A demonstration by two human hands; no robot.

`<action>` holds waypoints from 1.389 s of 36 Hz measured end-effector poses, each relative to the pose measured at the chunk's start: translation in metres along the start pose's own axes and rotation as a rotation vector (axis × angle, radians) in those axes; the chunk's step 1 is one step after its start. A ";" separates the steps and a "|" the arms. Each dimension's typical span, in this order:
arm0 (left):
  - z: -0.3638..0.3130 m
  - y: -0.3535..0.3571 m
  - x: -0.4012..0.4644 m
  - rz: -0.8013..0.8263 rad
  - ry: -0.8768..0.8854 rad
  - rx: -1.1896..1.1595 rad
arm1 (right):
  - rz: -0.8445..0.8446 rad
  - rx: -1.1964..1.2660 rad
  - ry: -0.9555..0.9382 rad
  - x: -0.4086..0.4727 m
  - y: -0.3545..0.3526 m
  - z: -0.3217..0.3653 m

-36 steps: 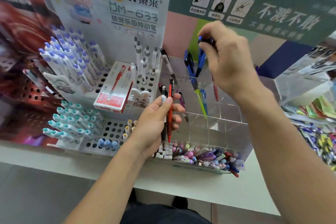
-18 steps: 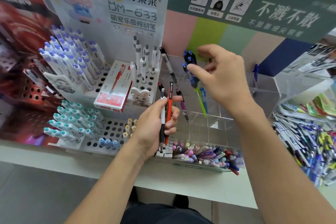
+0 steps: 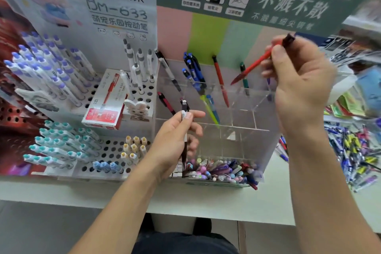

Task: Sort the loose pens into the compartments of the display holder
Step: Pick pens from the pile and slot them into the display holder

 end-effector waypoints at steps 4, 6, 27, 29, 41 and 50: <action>0.002 0.009 0.002 0.028 -0.059 -0.173 | 0.109 -0.344 -0.189 0.022 0.021 -0.005; 0.004 0.010 0.001 0.021 -0.066 -0.234 | 0.176 -0.515 -0.237 0.024 0.038 -0.016; -0.019 -0.031 -0.023 -0.257 0.348 0.013 | 0.660 -0.321 0.268 -0.079 0.111 -0.030; -0.023 -0.039 -0.026 -0.298 0.364 0.042 | 0.542 -0.179 0.230 -0.068 0.112 -0.021; -0.023 -0.071 -0.031 -0.353 0.268 -0.061 | 0.417 -0.634 -0.261 -0.003 0.159 0.006; -0.027 -0.092 -0.032 -0.351 0.247 -0.063 | 0.640 -0.956 -0.205 0.012 0.178 -0.008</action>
Point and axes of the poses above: each hand's wrist, its own x-axis towards the middle knuckle, its own y-axis out of the palm, z = x × y, the point moved 6 cm from there along x, towards the middle knuckle, and after that the axes turned 3 degrees about x, right-handed, at the moved point
